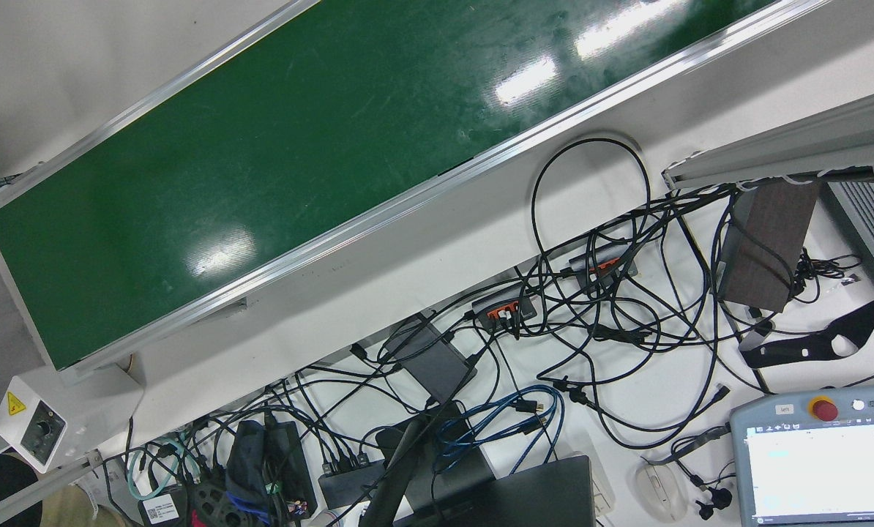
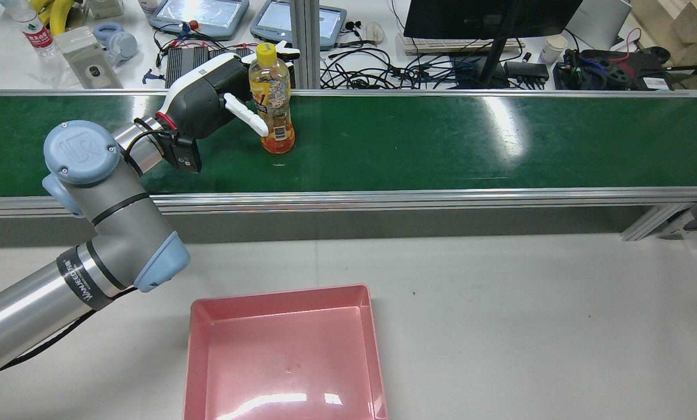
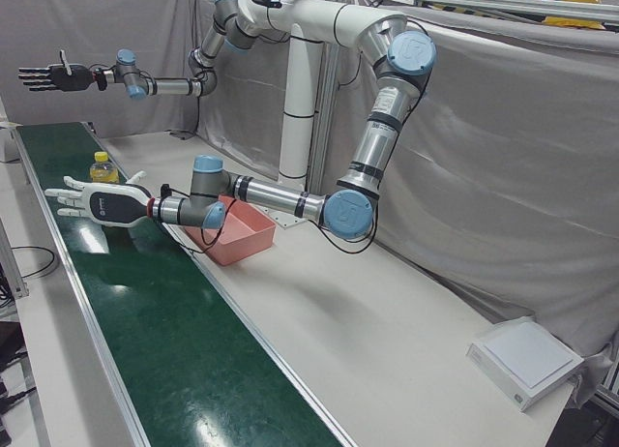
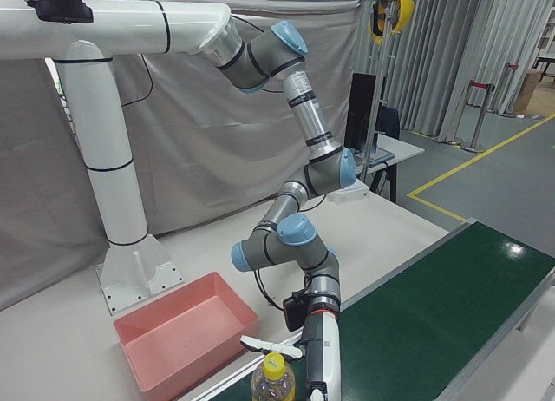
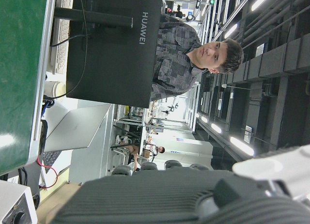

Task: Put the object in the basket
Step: 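Close the left hand fingers around the juice bottle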

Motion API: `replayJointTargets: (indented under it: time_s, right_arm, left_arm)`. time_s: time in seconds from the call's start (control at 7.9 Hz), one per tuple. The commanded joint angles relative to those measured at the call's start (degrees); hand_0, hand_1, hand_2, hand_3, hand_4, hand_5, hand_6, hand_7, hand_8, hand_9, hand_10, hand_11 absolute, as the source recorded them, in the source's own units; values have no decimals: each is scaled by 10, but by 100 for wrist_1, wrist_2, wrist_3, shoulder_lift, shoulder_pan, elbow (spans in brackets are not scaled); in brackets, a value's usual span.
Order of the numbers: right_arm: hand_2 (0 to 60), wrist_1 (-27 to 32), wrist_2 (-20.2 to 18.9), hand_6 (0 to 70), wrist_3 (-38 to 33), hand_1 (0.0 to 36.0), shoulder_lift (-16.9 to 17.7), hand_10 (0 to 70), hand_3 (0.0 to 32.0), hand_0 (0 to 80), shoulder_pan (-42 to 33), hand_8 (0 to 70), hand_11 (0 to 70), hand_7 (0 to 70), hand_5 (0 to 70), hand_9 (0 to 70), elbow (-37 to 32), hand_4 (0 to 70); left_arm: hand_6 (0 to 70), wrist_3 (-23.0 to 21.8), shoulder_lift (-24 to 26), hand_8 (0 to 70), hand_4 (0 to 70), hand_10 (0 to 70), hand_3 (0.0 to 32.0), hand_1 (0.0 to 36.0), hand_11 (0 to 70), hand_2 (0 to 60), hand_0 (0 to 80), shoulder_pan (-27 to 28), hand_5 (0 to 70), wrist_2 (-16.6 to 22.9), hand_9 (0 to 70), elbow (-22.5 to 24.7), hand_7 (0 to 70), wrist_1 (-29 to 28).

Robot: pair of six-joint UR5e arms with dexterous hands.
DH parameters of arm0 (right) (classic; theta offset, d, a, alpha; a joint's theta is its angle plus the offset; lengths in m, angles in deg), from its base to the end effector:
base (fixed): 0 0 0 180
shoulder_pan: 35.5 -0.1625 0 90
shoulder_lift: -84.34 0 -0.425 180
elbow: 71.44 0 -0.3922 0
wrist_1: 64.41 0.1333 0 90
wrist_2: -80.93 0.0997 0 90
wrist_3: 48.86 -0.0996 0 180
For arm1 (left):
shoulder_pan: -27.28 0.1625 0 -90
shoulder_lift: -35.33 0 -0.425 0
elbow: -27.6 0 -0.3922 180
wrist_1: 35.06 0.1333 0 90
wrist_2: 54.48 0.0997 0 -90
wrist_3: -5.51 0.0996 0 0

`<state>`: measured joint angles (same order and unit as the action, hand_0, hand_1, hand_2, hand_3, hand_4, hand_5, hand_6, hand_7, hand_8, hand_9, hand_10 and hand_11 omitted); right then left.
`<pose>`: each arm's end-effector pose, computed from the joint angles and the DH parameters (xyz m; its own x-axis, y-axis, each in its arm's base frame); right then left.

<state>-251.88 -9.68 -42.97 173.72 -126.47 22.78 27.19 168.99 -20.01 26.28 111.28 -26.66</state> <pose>0.1405 -0.4880 0.6585 -0.9948 -0.0016 0.1020 -0.1018 -0.0463 -0.9937 0.3919 -0.6446 0.2718 -0.8838 -0.3948 -0.2511 -0.0019 0.5396 -0.8419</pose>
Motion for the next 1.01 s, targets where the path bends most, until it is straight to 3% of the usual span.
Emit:
replayJointTargets:
  time_s: [0.0,0.25,0.38,0.51,0.63,0.76,0.89]
  right_arm:
    - [0,0,0,0,0,0,0,0,0,0,0,0,0,0,0,0,0,0]
    - [0,0,0,0,0,0,0,0,0,0,0,0,0,0,0,0,9,0]
    - [0,0,0,0,0,0,0,0,0,0,0,0,0,0,0,0,9,0]
    - [0,0,0,0,0,0,0,0,0,0,0,0,0,0,0,0,9,0]
    - [0,0,0,0,0,0,0,0,0,0,0,0,0,0,0,0,9,0]
    - [0,0,0,0,0,0,0,0,0,0,0,0,0,0,0,0,9,0]
    - [0,0,0,0,0,0,0,0,0,0,0,0,0,0,0,0,9,0]
  left_arm:
    - [28,-6,55,101,165,44,0,47,80,0,694,1,243,10,145,0,29,4]
    - [58,-6,134,128,203,120,0,68,191,0,740,1,404,19,191,0,55,100]
    - [103,-6,187,191,263,217,0,90,333,0,764,1,529,28,283,0,137,214]
    - [171,-6,239,305,357,346,0,108,504,0,793,1,628,19,439,0,251,398]
    - [322,3,327,458,564,506,0,187,700,0,800,-8,700,10,622,0,404,660]
    - [529,3,371,633,700,660,0,275,700,324,800,-26,700,1,700,8,594,811]
    - [676,12,459,700,700,700,0,330,700,600,800,-43,700,-7,700,8,700,1004]
